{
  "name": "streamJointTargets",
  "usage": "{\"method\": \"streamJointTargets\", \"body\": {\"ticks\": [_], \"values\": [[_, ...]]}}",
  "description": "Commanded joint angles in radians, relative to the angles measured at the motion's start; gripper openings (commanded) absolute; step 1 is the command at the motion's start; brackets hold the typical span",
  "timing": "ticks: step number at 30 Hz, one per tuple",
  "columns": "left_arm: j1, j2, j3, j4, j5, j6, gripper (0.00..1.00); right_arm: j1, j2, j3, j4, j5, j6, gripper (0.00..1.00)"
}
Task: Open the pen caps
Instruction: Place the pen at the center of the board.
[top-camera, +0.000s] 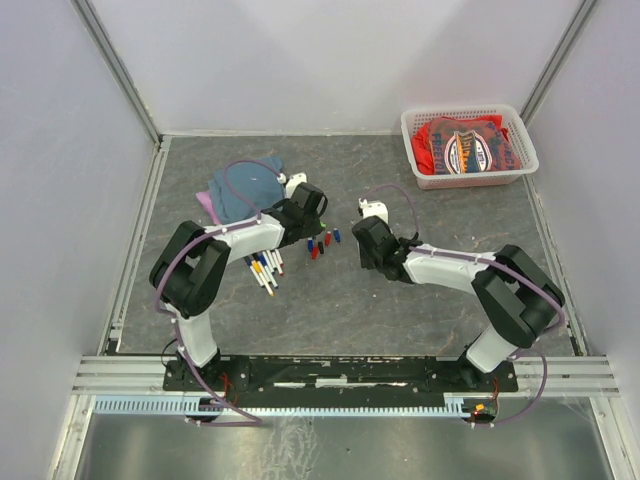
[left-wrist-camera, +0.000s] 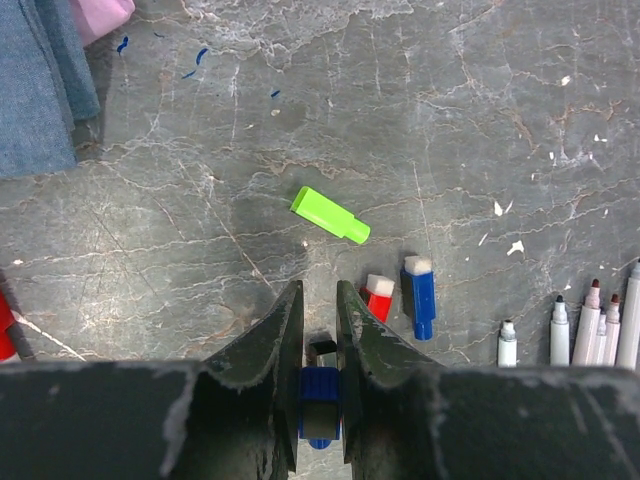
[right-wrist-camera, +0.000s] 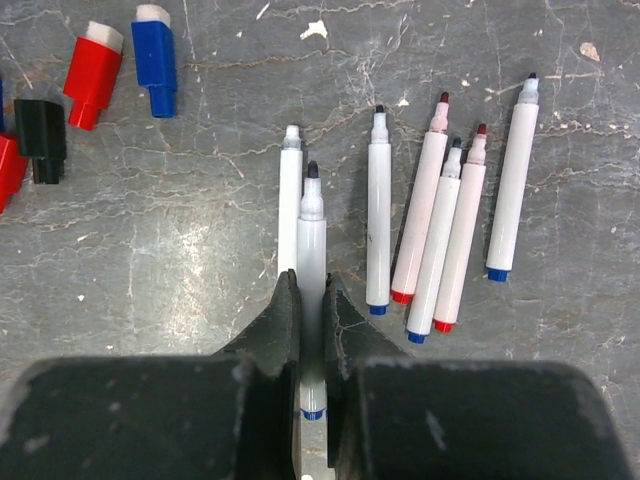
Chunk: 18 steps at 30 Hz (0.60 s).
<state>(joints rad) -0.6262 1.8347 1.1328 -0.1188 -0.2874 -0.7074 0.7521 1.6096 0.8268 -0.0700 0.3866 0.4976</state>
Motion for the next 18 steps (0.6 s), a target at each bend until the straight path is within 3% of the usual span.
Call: {"method": "streamJointTargets", "body": {"ticks": [1,14,18], "values": [[-0.006,0.011,0.051,-0.011,-0.034,0.043,0.19,-0.012,0.023,0.055,0.009,0.015,-0.019,0.08],[-0.008,0.01,0.068,-0.027,-0.045,0.047,0.34,-0.031,0.073,0.085,-0.001,0.003,-0.031,0.14],[-0.008,0.002,0.065,-0.03,-0.049,0.046,0.34,-0.033,0.078,0.084,0.004,-0.002,-0.029,0.18]]}}
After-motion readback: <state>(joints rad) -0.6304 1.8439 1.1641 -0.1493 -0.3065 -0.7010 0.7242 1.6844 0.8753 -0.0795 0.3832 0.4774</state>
